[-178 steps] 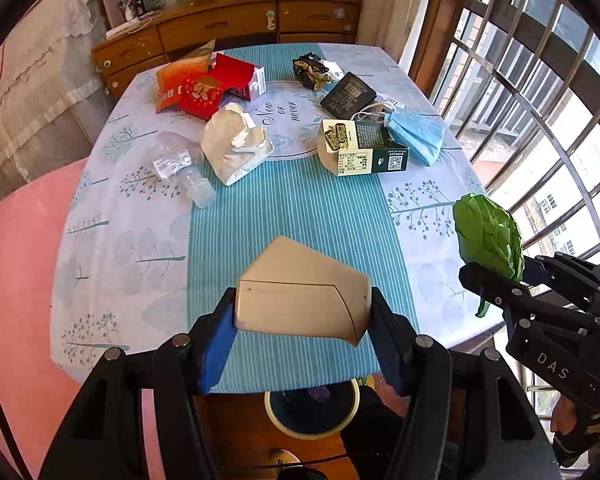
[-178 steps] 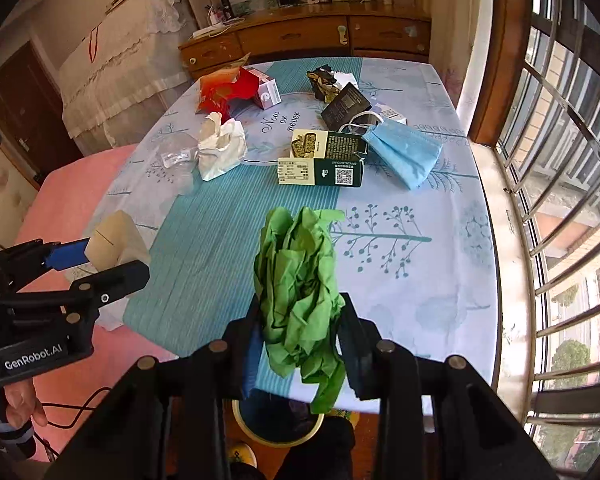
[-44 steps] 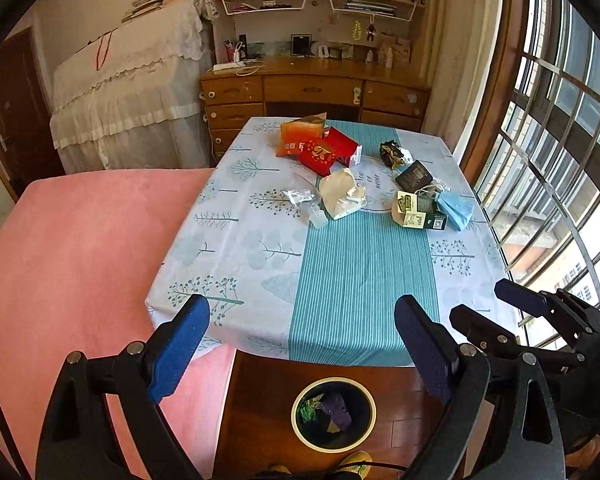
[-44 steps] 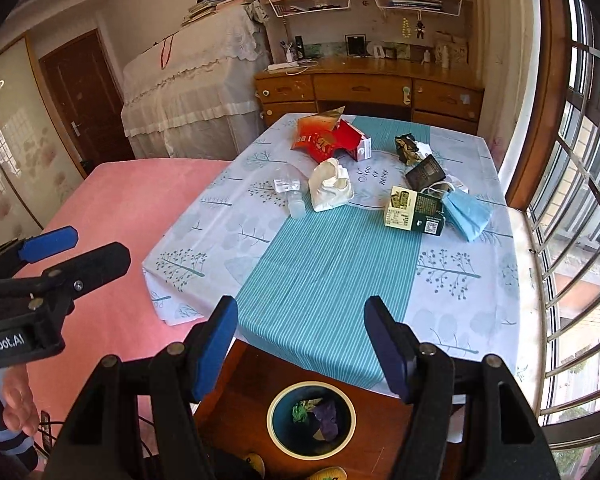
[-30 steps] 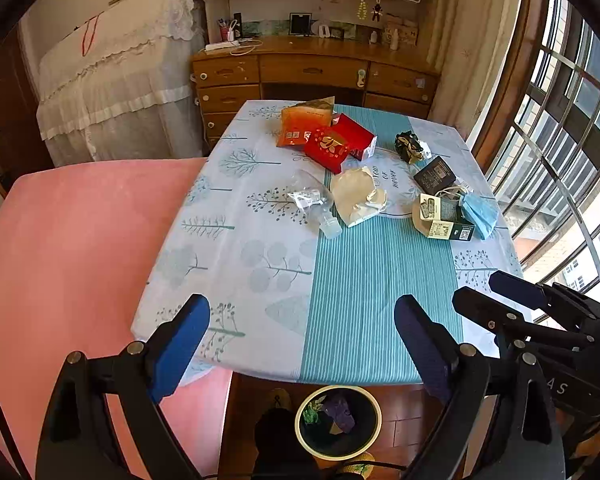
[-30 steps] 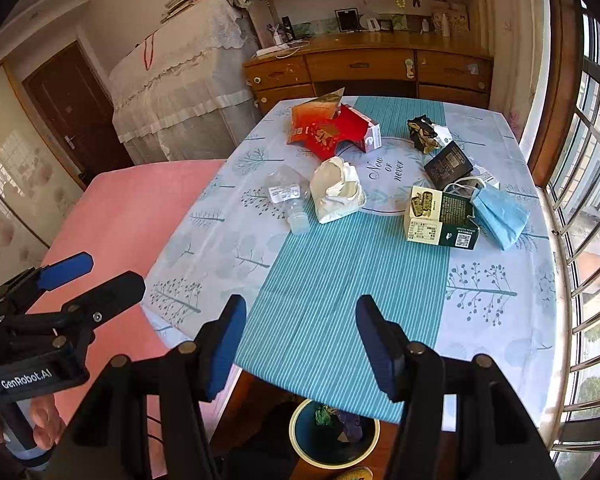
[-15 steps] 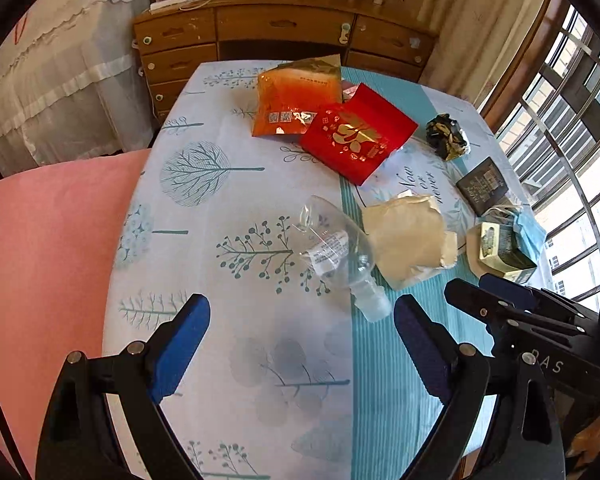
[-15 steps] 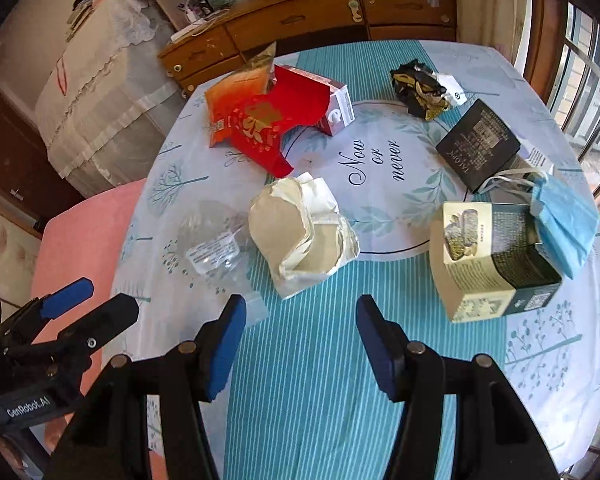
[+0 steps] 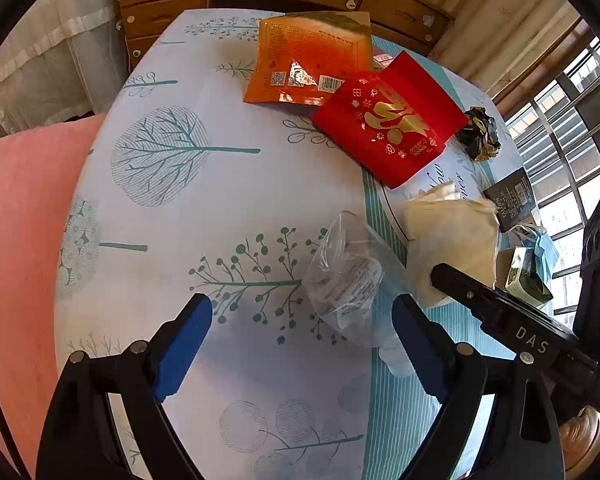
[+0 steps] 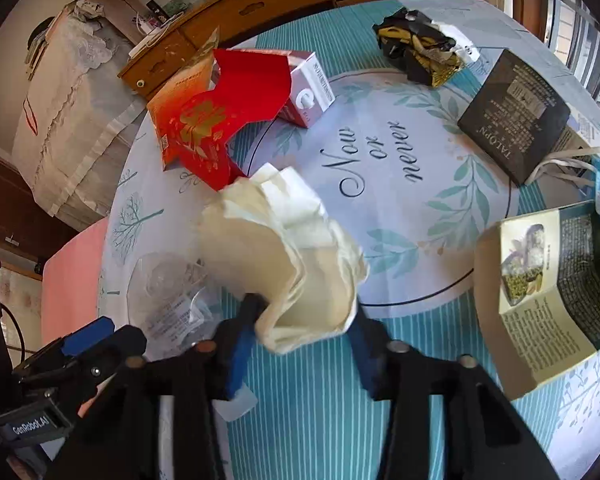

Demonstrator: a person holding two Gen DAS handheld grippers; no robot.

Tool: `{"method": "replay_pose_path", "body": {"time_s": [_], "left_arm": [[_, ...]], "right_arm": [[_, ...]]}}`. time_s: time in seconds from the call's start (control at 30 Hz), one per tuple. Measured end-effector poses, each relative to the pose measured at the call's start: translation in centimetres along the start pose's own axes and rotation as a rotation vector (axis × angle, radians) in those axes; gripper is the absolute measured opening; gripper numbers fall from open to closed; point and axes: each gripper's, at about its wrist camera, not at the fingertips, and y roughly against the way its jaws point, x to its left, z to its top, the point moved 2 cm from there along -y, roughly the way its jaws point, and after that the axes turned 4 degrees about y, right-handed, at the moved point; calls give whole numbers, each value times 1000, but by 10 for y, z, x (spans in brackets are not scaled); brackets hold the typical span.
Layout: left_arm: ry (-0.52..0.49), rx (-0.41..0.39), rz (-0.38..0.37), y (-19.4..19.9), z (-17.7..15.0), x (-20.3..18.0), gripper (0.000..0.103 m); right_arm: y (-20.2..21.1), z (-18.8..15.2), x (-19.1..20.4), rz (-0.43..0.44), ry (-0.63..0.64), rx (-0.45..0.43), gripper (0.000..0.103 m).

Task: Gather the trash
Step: 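Grasp the white tissue with the right tool while the left tool grasps the plastic bottle, then carry the tissue and bottle over the bin and open both tools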

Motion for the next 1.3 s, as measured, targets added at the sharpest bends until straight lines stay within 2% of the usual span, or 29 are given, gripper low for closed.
{"method": "replay_pose_path", "body": {"time_s": [0.03,0.17,0.23,0.3,0.37,0.5,0.6,0.73,1.0,1.03,1.07,1.13,1.3], "left_arm": [[5,2,-20,-2,1,0,90],[19,9,-57,-9,6,-6,90],[18,17,-64,-13,9,-11,84],[22,42,-93,-19,12,-16,72],[21,58,-103,-24,14,-21,68],[-11,31,-109,-23,17,-33,54],[-55,3,-93,-19,19,-40,46],[-108,0,-93,-15,16,-49,42],[-156,-37,-119,21,2,-47,38],[-162,-46,-121,28,0,-46,30],[-165,-44,-131,33,-2,-46,12],[-153,-33,-141,42,-6,-46,9],[-156,-67,-116,58,-22,-46,8]], "right_arm": [[-1,-1,0,24,-7,4,25],[0,-2,5,2,15,-10,22],[2,-2,7,1,25,-15,21],[4,-1,8,-7,32,-16,20],[6,-2,8,-13,33,-20,20],[15,-3,7,-17,21,-39,20],[24,-6,9,-34,30,-59,20],[36,-12,11,-43,31,-85,20],[70,-28,15,-60,59,-145,20],[74,-30,15,-58,61,-151,20],[78,-32,15,-57,63,-154,20],[85,-38,16,-54,67,-162,20],[101,-53,15,-48,87,-177,20]]}}
